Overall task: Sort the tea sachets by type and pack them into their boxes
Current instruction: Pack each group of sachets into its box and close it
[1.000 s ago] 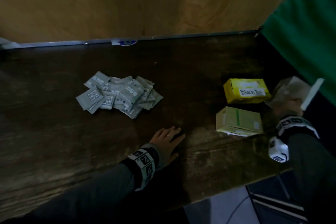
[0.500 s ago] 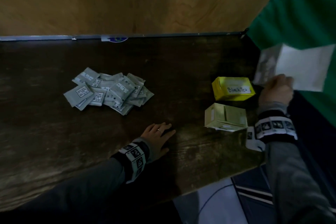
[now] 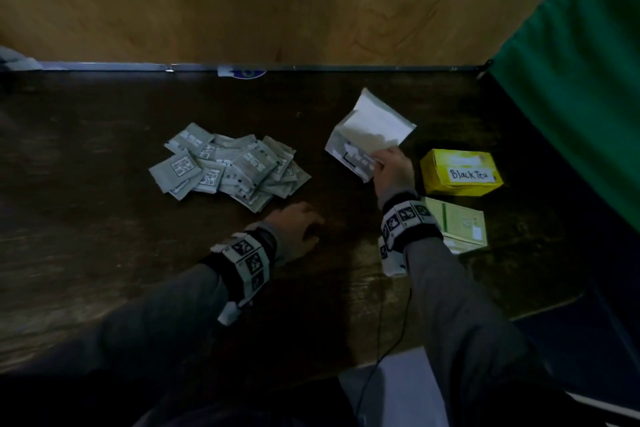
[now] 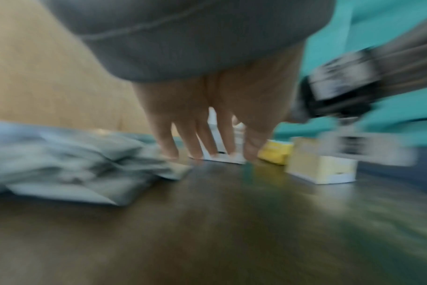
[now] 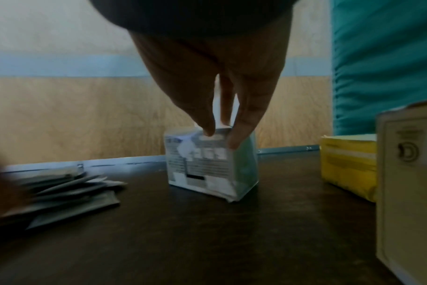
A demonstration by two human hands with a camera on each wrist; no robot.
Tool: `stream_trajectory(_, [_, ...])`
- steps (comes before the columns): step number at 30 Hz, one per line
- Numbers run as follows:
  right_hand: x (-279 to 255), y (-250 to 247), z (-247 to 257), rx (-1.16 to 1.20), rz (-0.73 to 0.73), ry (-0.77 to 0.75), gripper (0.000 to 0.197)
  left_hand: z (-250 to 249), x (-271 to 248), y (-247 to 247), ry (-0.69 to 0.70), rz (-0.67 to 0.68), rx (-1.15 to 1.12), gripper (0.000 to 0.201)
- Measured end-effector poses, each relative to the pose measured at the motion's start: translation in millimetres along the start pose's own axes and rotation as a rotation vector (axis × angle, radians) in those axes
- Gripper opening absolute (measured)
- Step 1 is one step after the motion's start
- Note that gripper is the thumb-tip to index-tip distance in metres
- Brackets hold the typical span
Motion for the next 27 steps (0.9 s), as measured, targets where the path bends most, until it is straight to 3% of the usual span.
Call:
stream_trajectory(3, [-17, 3, 13, 0.002, -0.096, 0.010, 0.026, 24, 14, -38, -0.102, -0.259, -0.057, 0.051])
stream_trajectory(5, [-35, 10, 19, 0.019, -0.148, -0.005, 0.026, 42, 28, -55, -0.226, -0.374, -0.010, 0.072])
stream_trajectory(8, [-66, 41, 22, 0.106, 0.022, 0.053, 0.031, 63, 52, -54, -0.410, -0.259, 0.062, 0.112])
stream_trajectory(11, [-94, 75, 19, 0.083, 0.264, 0.139, 0.042, 66, 65, -53, -0.463, -0.209, 0.062, 0.104])
stream_trajectory(13, [-104, 85, 19, -0.015, 0.311, 0.109, 0.047, 58, 69, -58, -0.474, -0.210, 0.056, 0.091])
stream_trajectory(16, [-113, 90, 22, -0.082, 0.328, 0.092, 0.050, 43, 75, -52, -0.488, -0.161, 0.108, 0.095])
stream_trajectory(20, [-123, 93, 22, -0.085, 0.357, 0.092, 0.052, 35, 72, -42, -0.449, -0.306, 0.153, 0.081])
stream_trajectory(24, [-130, 94, 19, -0.081, 0.389, 0.080, 0.054, 38, 60, -52, -0.288, -0.208, 0.132, 0.109])
stream_trajectory(27, [-134, 92, 17, -0.064, 0.410, 0.064, 0.055, 30, 44, -56, -0.202, -0.233, 0.015, 0.106])
Point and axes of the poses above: each hand's wrist, its own x-axis towards the middle knuckle, its own y-axis out of the palm, z = x × y, the point moved 5 cm from there along x, towards the middle knuckle, and after that the axes turned 15 degrees about -y, right-handed, at the moved point
